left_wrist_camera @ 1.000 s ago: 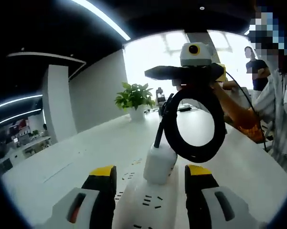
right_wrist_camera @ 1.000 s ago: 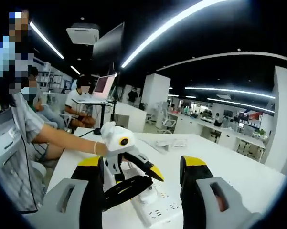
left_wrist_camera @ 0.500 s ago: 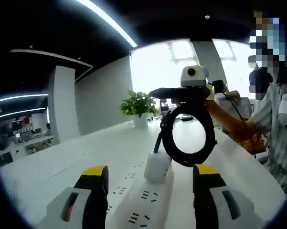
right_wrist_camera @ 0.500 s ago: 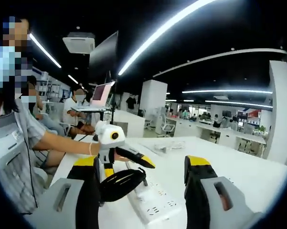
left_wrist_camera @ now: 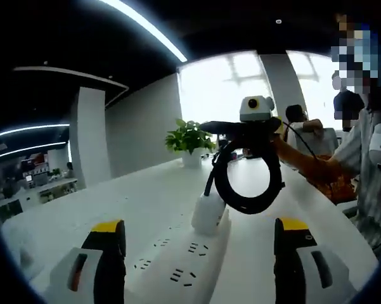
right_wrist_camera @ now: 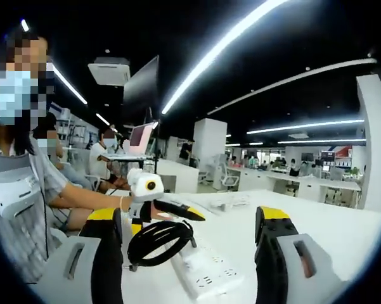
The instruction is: Straighten the power strip on the desk, plug the charger into it
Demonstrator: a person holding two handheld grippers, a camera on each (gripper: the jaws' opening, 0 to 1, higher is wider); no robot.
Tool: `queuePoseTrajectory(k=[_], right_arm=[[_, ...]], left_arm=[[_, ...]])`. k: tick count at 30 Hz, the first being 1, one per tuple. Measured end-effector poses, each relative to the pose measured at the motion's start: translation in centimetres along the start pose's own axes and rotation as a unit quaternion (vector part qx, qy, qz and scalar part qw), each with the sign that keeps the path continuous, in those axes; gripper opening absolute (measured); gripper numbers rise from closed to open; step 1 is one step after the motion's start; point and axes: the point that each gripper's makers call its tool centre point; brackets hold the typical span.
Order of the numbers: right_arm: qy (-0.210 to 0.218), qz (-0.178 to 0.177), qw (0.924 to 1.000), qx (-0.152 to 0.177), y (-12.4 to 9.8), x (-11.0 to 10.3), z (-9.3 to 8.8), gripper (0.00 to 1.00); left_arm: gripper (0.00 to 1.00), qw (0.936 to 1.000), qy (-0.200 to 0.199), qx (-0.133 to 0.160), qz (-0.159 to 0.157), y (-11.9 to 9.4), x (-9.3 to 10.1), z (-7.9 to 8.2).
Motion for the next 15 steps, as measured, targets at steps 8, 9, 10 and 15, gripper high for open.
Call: queuePoseTrajectory(k=[8,9,10,15], right_arm=[[0.016,-0.015,0.9997,0.01,-1.0,1.5,-0.7,0.97],[0.019,-0.017,0.9997,0.007,-1.2,1.8,-0.9,0.99],[0.017,-0.019,0.9997,0.003,-1.3,2.1,-1.2,1.0],[0.008,-0.028,0.9982,-0.053,-1.7,3.6,-3.7,1.0]], left_arm=[[0.99,0.9997,0.005,0.019,0.016,-1.2,0.2,0.6],[0.99,0.9996,0.004,0.02,0.018,-1.3,0.1,0.6],[0.99,0.9995,0.001,0.022,0.023,-1.4,-0.1,0.6],[0.99,0.9988,-0.009,0.031,0.038,-2.0,-0.8,0.3]])
Point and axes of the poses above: the point that each gripper's makers call its tool centre point, and the gripper's own axes: y roughly forward along the fingers, x roughly to its right, z roughly out of its top, and after that the axes turned 9 degrees about -y, right-handed
